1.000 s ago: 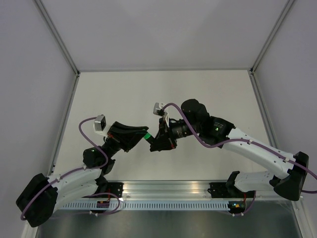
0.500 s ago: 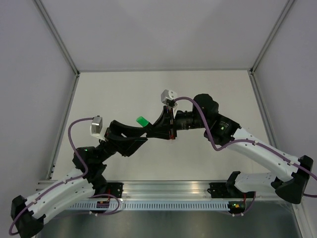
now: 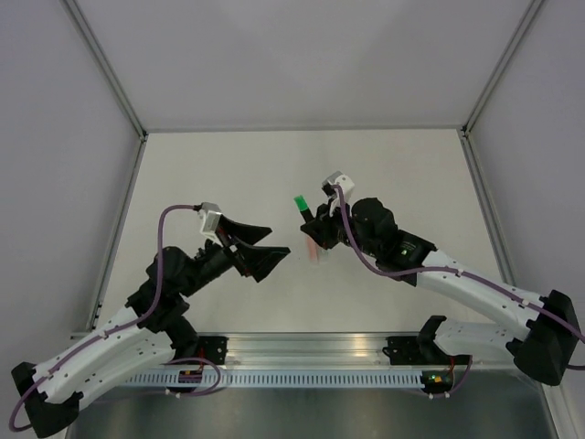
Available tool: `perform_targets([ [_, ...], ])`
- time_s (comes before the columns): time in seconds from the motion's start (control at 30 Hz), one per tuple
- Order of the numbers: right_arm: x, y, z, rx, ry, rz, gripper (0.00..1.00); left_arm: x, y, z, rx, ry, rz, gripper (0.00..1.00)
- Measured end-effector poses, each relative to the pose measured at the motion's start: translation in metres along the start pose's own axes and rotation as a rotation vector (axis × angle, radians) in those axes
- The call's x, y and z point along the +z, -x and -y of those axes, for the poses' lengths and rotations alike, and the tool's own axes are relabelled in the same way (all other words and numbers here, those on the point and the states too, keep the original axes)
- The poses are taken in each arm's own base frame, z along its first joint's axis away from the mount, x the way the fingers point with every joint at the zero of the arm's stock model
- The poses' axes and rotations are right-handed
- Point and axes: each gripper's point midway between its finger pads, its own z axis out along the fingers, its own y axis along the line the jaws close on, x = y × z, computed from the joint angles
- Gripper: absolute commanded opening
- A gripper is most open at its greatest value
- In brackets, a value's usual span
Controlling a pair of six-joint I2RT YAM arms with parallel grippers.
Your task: Insert the pens into the pen caps
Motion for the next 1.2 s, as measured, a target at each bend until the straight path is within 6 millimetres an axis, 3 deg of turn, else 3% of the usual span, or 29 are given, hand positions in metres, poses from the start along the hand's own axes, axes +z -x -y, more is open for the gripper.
perform_targets([
  [0.07, 0.003, -0.034, 0.038, 0.058, -0.173, -0.062, 0.0, 0.009, -0.014, -0.035, 0.036, 0.146, -0.028, 1.0],
  [0.1, 0.003, -0.051, 0.054, 0.079, -0.247, -0.098, 0.0, 0.01, -0.018, -0.041, 0.041, 0.169, -0.038, 1.0],
  [0.27, -0.005, -0.113, 0.118, 0.172, -0.517, -0.203, 0.0, 0.002, -0.085, -0.118, 0.106, 0.444, -0.21, 1.0],
  [0.37, -0.006, -0.132, 0.147, 0.228, -0.605, -0.241, 0.0, -0.012, -0.098, -0.134, 0.142, 0.513, -0.258, 1.0],
  [0.5, -0.001, -0.163, 0.178, 0.303, -0.669, -0.301, 0.0, -0.019, -0.076, -0.131, 0.17, 0.525, -0.174, 1.0],
  [0.67, 0.005, -0.194, 0.183, 0.346, -0.657, -0.385, 0.0, -0.025, -0.055, -0.127, 0.184, 0.532, -0.09, 1.0],
  [1.07, 0.018, -0.206, 0.167, 0.443, -0.573, -0.393, 0.33, -0.025, -0.07, -0.14, 0.198, 0.579, -0.144, 1.0],
  [1.2, 0.02, -0.205, 0.164, 0.468, -0.561, -0.379, 0.39, -0.025, -0.069, -0.141, 0.2, 0.58, -0.142, 1.0],
])
